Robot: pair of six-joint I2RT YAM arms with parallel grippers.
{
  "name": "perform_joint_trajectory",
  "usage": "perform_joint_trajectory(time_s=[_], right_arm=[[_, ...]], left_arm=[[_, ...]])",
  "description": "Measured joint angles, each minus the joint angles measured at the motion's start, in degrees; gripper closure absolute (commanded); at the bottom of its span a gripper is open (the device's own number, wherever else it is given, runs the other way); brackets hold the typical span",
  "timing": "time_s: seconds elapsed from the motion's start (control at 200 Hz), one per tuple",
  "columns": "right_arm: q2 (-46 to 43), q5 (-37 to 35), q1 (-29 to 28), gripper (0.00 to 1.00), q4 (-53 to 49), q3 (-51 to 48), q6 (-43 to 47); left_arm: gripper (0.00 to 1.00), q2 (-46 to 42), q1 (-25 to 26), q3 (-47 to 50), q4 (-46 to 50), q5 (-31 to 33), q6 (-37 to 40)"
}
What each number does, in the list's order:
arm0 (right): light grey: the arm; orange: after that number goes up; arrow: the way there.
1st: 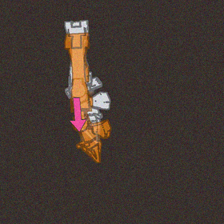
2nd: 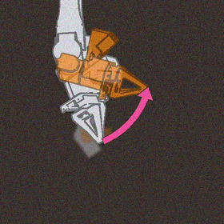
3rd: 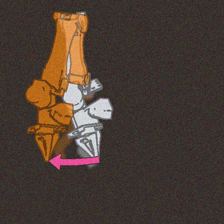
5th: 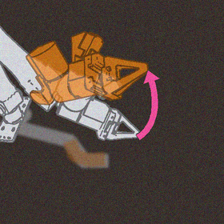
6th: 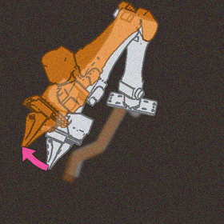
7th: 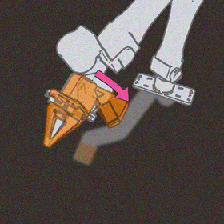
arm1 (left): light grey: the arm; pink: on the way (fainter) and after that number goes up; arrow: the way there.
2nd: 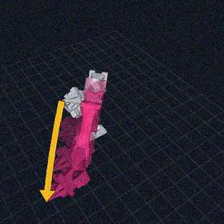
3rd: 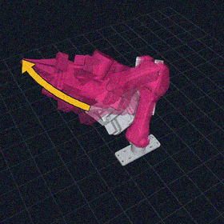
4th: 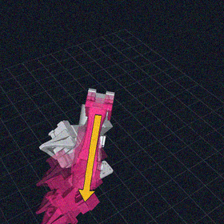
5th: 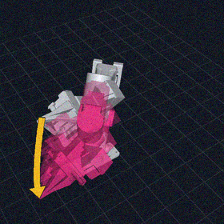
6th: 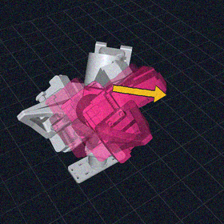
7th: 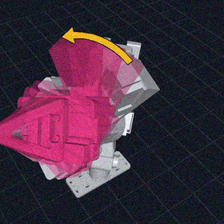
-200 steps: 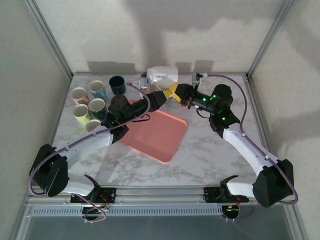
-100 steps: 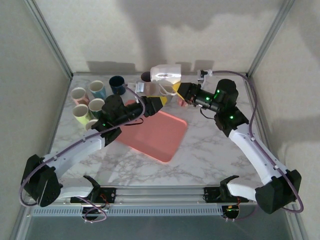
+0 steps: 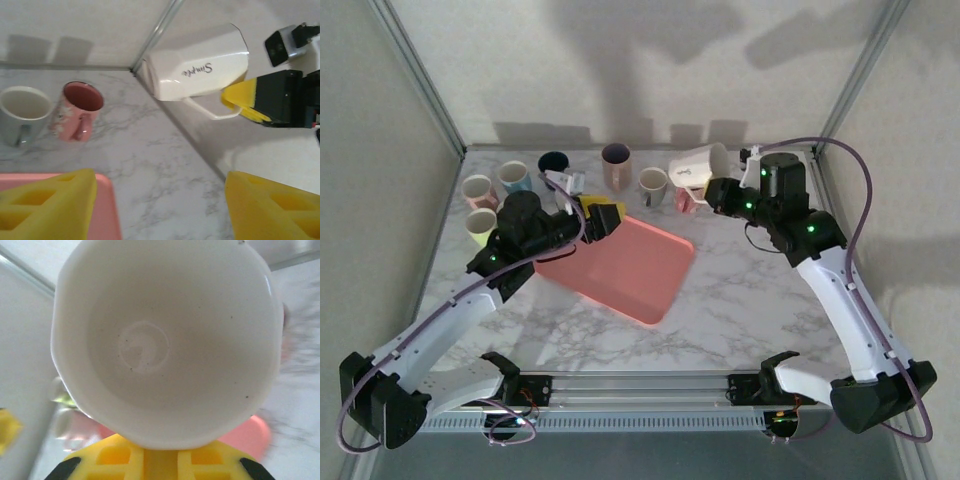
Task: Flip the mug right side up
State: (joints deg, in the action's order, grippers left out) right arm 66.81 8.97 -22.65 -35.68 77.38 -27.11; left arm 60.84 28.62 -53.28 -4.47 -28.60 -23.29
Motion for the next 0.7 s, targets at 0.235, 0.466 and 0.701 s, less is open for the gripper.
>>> perform_joint_trajectory(time_s=[0.235, 0.466, 0.701], right_arm=[[6.25, -15.23, 0.31, 1.00, -9.31, 1.92, 10.88], [17.62, -23.71, 0.55, 1.00, -12.17, 3.43, 17.03], [23.87, -27.74, 0.70, 1.00, -11.74, 4.55, 19.08]], left_arm=[[0.30, -1.66, -0.24, 0.13, 4.83, 7.13, 5.05], [0.30, -1.55, -0.22, 0.74, 7.63, 12.04, 6.82], [0.30, -1.55, -0.24, 2.62, 8.87, 14.78, 7.30]])
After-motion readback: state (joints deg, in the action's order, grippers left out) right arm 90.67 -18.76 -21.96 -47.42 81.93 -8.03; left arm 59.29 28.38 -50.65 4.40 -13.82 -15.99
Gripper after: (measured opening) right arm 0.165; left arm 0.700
